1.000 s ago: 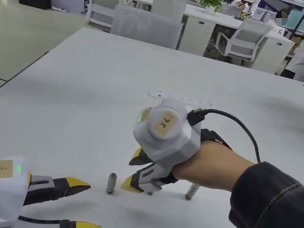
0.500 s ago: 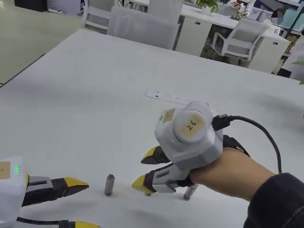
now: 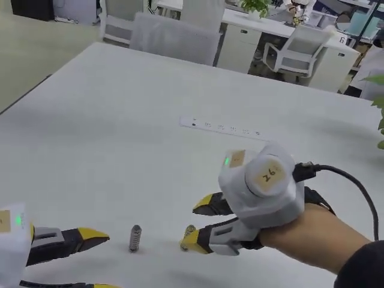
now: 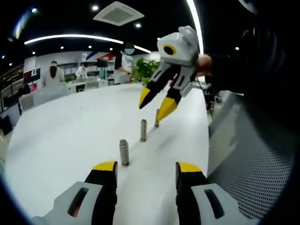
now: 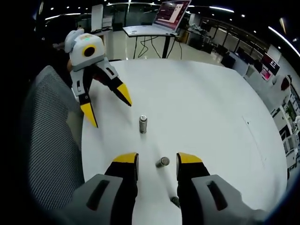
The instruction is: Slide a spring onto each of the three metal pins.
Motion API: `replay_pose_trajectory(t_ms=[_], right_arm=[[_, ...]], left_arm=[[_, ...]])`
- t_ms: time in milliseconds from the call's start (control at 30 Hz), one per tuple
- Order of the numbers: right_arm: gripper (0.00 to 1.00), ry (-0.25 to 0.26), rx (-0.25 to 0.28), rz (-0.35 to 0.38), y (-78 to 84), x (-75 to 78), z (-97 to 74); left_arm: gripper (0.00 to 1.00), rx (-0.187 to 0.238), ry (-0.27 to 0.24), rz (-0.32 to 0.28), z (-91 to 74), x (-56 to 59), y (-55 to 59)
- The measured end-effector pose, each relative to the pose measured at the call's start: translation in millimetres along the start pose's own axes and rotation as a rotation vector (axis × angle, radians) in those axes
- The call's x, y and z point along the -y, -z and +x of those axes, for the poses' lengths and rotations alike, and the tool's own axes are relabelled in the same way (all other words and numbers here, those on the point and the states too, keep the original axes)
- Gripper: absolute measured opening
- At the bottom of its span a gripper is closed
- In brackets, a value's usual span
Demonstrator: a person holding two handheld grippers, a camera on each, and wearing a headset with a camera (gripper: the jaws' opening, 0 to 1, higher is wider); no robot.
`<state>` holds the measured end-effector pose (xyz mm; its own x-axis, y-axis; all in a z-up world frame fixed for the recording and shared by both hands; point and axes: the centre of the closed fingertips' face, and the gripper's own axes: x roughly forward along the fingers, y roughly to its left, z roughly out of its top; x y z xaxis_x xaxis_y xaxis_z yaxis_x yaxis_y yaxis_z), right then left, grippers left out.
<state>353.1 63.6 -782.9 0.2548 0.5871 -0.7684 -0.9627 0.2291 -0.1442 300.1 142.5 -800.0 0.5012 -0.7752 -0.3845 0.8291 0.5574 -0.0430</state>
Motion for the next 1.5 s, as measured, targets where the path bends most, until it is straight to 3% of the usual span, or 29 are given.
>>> replay_pose_trajectory(t_ms=[767, 1500], right_arm=[[0.36, 0.082, 0.076, 0.076, 22.7, 11.1, -19.8], [0.44, 0.123, 0.122, 0.157, 59.1, 11.1, -30.9]], left_arm=[[0.46, 0.003, -0.018, 0.006, 0.0, -4.0, -2.3], [0.48, 0.006, -0.024, 0.004, 1.9, -3.2, -4.1]])
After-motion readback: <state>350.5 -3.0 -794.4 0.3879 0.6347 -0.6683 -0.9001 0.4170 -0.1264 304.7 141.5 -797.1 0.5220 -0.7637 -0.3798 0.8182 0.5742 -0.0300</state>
